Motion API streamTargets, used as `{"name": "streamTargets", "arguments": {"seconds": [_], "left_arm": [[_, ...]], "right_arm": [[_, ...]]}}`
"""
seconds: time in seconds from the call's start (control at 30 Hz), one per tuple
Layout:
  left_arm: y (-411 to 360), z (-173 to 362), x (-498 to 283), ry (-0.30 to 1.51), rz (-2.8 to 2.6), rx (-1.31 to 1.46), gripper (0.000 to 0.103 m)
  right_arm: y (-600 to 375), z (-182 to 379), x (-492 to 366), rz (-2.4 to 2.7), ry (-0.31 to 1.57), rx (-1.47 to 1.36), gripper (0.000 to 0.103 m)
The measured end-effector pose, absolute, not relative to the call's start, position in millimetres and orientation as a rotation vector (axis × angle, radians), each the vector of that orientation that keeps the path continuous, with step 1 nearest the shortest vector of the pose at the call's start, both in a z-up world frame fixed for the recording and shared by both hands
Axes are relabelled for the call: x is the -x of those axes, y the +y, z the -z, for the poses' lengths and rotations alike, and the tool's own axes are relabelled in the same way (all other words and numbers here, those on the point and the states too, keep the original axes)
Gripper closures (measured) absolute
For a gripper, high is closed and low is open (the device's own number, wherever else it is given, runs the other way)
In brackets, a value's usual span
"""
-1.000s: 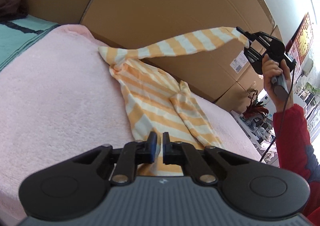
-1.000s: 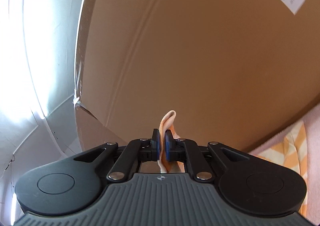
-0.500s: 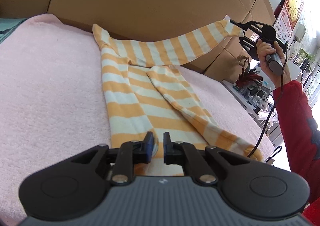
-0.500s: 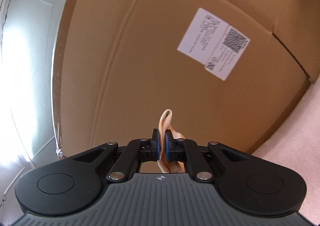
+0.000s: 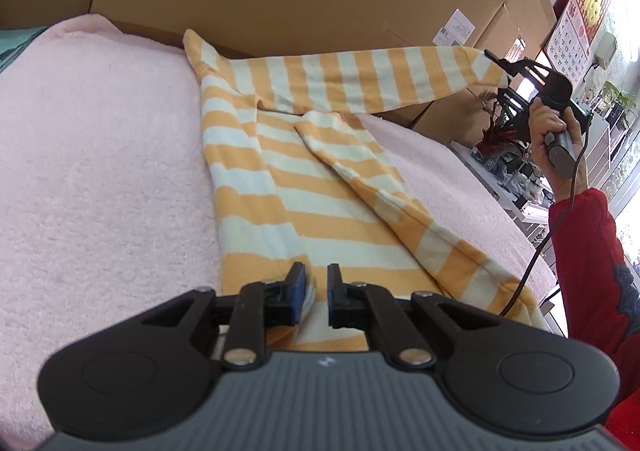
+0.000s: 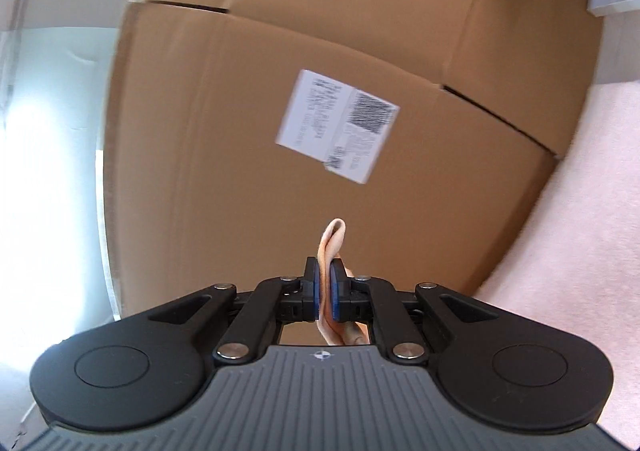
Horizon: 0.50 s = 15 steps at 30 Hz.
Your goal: Fold clothes
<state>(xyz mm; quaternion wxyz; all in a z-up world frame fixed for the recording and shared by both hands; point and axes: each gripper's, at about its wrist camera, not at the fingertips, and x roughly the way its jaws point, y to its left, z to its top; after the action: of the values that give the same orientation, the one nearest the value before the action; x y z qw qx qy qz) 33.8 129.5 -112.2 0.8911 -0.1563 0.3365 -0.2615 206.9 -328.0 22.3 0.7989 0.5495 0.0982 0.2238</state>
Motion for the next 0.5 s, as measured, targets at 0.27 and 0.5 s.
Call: {"name": "streamTargets", "arguments": {"seconds": [0.27, 0.5], "left_arm": [[141, 111, -30, 0.694, 0.589, 0.419, 0.103], [134, 109, -27, 0.703, 0.574, 0.315, 0.099]], "right_arm": [[-338, -23, -202, -0.433, 0.116, -1.226, 0.096], [-357, 12, -204, -0.036, 0.268, -1.141, 0.085]]}}
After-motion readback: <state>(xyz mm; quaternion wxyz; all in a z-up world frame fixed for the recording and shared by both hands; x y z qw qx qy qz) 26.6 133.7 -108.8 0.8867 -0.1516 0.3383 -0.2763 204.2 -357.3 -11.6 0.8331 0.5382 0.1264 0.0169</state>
